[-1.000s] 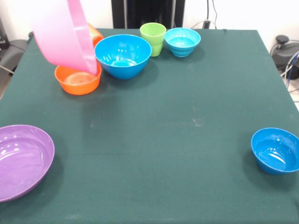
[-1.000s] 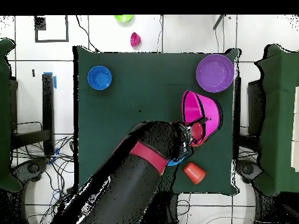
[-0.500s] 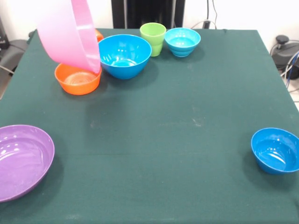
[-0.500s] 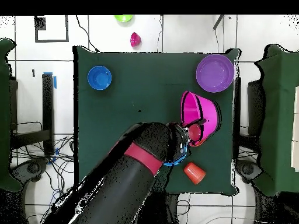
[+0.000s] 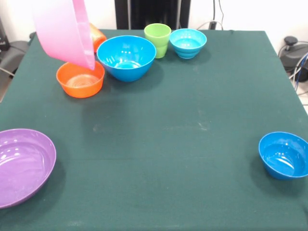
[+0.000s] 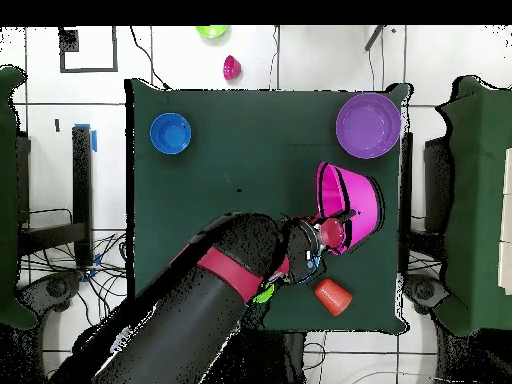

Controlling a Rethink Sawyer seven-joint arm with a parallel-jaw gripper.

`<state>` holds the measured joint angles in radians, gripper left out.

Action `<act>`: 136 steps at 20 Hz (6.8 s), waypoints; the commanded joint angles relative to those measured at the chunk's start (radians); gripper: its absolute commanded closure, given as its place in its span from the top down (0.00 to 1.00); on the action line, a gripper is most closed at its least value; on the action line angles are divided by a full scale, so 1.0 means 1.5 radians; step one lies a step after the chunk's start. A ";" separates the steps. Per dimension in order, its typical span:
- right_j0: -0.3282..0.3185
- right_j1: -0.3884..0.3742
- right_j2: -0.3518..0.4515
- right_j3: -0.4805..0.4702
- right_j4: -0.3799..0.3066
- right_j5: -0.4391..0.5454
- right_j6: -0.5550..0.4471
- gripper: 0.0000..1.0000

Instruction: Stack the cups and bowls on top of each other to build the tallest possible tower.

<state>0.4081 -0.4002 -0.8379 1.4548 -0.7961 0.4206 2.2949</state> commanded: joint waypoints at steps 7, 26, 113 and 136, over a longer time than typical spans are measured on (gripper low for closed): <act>-0.107 -0.084 0.165 0.058 0.171 0.044 0.041 0.00; -0.004 0.003 0.062 0.028 0.207 0.075 0.089 0.00; -0.661 -0.156 0.718 0.165 0.233 -0.065 -0.325 1.00; -0.931 -0.013 1.038 0.176 0.129 -0.042 -0.384 1.00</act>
<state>-0.9012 -0.5602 0.4605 1.6785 -0.5261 0.2982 2.0806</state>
